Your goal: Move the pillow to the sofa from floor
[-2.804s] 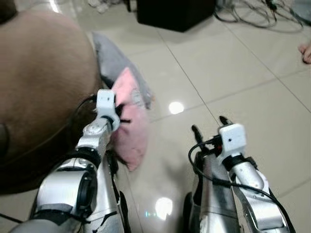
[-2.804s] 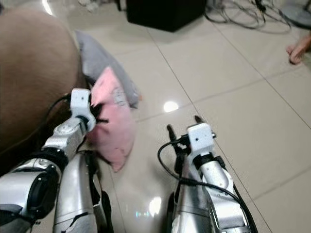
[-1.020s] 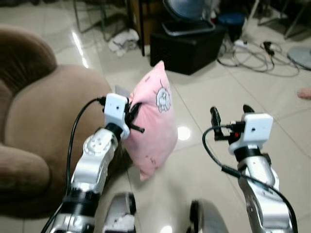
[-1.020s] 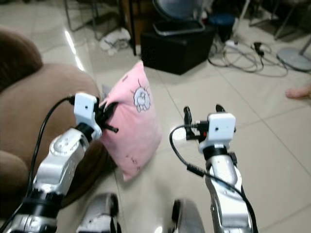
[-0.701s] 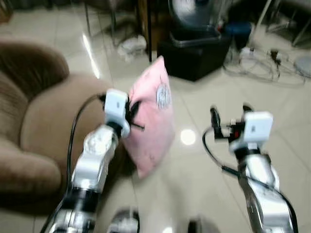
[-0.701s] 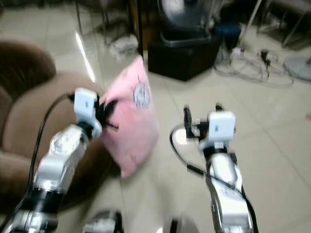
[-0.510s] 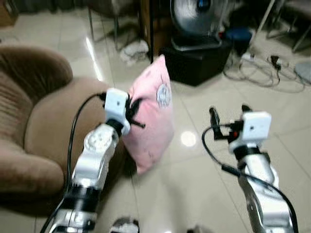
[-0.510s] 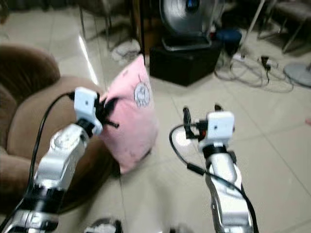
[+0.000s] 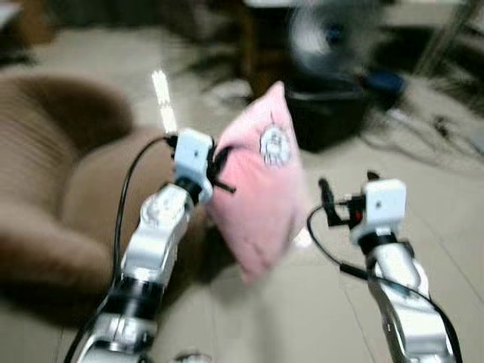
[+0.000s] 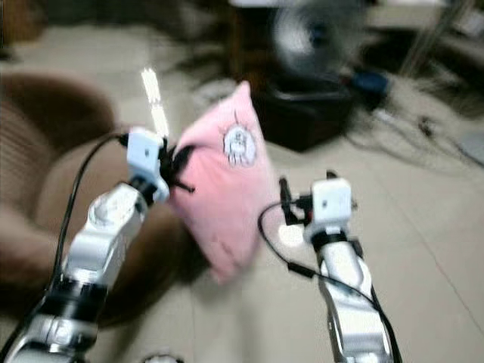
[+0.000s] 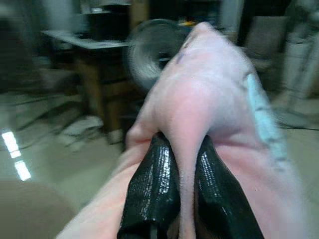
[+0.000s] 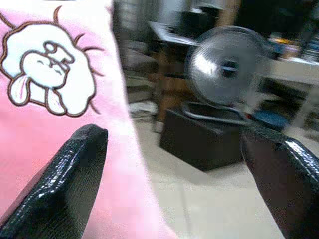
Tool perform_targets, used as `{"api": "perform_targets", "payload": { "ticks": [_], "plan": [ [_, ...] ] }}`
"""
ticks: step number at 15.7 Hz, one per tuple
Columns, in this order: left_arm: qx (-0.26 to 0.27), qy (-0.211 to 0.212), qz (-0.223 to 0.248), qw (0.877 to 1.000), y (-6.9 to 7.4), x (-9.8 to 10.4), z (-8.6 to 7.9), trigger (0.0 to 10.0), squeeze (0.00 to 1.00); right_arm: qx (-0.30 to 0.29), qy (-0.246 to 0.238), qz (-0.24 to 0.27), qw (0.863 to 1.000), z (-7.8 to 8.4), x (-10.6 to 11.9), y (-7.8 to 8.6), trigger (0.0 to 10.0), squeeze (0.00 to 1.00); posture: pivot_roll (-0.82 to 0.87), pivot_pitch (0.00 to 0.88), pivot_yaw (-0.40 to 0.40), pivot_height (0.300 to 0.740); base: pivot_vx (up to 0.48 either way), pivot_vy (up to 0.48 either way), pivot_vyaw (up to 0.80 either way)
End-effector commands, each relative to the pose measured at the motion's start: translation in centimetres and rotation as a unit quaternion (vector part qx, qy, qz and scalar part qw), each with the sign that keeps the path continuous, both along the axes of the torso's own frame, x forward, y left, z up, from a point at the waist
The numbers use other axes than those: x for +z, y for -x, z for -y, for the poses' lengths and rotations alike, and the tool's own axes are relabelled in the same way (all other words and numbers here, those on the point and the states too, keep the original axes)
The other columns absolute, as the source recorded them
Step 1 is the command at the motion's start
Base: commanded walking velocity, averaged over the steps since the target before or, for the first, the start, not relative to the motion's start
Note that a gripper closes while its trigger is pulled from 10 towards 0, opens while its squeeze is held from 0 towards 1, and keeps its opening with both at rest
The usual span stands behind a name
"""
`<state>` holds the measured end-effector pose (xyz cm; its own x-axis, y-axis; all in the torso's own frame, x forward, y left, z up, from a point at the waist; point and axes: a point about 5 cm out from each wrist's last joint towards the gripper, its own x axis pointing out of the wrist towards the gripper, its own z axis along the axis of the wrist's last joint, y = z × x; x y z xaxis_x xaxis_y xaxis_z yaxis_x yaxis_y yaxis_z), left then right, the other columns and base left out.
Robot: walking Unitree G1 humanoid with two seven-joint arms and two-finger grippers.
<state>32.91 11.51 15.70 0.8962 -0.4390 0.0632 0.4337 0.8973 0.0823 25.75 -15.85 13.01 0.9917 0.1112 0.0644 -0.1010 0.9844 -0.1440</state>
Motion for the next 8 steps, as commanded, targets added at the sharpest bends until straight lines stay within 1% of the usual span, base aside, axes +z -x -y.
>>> {"api": "perform_targets", "payload": {
  "ticks": [1, 8],
  "plan": [
    [0.011, -0.004, 0.027, 1.0, -0.34, 1.1, -0.46, 10.0, 0.0, 0.014, 0.004, -0.001, 1.0, -0.45, -0.04, -0.13, 10.0, 0.0, 0.0, 0.016, 0.013, 0.74, 0.36, 0.0, 0.8],
    [0.016, -0.006, 0.026, 1.0, -0.56, 1.04, -0.8, 10.0, 0.0, 0.023, 0.004, -0.006, 1.0, -0.7, -0.38, -0.15, 10.0, 0.0, 0.01, 0.004, 0.01, 0.74, 0.364, 0.0, 0.8]
  ]
}}
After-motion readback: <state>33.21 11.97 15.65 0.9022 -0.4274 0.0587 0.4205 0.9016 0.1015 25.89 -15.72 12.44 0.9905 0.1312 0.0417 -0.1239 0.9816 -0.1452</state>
